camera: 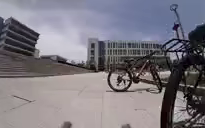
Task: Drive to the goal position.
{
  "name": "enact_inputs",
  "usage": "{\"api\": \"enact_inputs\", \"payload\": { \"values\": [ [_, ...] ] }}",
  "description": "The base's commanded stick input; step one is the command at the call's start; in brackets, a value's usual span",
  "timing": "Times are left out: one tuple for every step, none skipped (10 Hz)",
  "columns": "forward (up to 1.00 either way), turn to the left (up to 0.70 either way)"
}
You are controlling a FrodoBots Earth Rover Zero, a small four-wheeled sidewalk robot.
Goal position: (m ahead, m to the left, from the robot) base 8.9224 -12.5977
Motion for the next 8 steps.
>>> {"api": "enact_inputs", "payload": {
  "values": [
    [0.70,0.11],
    [0.70,0.05],
    [0.70,0.00],
    [0.70,0.00],
    [0.70,0.00],
    [0.70,0.00],
    [0.70,0.00],
    [0.70,0.00]
  ]
}}
